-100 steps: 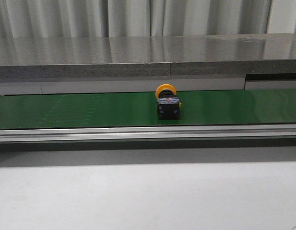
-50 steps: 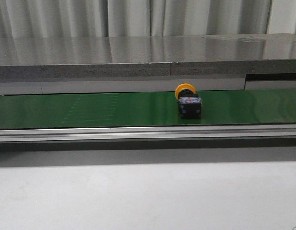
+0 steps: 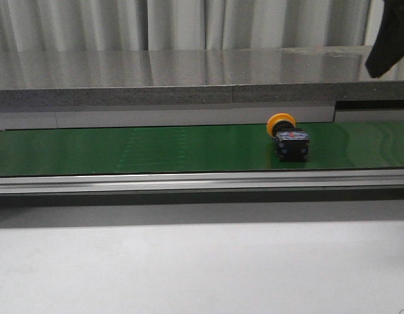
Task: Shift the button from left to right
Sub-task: 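Lower the open right gripper over the button on the belt, then grasp the button with the right gripper and lift it off the belt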
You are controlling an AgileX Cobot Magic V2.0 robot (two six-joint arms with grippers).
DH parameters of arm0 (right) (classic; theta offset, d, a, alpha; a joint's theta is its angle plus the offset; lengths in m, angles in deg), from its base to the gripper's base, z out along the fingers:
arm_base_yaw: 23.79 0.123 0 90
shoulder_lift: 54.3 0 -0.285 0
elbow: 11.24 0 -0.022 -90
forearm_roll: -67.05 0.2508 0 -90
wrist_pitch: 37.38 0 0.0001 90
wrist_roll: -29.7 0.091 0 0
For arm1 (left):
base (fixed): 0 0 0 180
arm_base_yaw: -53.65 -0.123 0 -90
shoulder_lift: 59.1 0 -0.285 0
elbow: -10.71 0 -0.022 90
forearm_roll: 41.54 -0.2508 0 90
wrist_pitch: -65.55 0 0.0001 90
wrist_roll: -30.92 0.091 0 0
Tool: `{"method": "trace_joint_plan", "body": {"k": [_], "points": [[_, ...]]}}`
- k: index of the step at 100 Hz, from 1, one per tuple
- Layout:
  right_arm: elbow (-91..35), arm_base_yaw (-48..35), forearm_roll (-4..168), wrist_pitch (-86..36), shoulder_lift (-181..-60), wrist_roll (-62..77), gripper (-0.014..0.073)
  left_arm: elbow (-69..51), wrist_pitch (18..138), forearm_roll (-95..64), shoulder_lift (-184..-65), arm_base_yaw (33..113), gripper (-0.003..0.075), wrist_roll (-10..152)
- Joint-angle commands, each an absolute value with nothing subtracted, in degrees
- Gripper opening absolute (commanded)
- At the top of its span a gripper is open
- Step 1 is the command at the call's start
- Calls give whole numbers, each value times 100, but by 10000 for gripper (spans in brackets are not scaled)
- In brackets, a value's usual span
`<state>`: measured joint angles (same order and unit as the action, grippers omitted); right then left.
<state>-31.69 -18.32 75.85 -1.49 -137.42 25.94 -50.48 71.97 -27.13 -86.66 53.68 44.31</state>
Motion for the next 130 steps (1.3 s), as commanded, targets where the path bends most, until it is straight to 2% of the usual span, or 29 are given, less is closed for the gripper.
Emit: {"method": "trace_joint_plan", "body": {"k": [1, 46, 79, 88, 100, 101, 113, 130], "points": [[-2726, -1714, 7633, -466, -14005, 2456, 633, -4874, 6750, -2641, -8709, 5404, -20, 4412], [-1741, -1405, 7599, -543, -15474, 2414, 633, -4874, 6750, -2641, -8709, 5404, -20, 4412], [-1632, -1405, 7217, -451, -16257, 2419, 622, -4874, 6750, -2641, -8709, 5404, -20, 4412], [-1632, -1405, 7217, -374, -16281, 2419, 528, -4874, 6761, -2641, -8709, 5404, -20, 4412], [-1632, -1405, 7217, -303, -16239, 2419, 300, -4874, 6761, -2641, -8709, 5404, -21, 4412], [-1632, -1405, 7217, -295, -16231, 2419, 255, -4874, 6761, -2641, -8709, 5404, -20, 4412], [-1526, -1405, 7217, -71, -16193, 2419, 85, -4874, 6761, -2641, -8709, 5404, -20, 4412], [-1124, -1443, 6974, 357, -16193, 2419, 59, -4874, 6761, -2641, -8709, 5404, -20, 4412]]}}
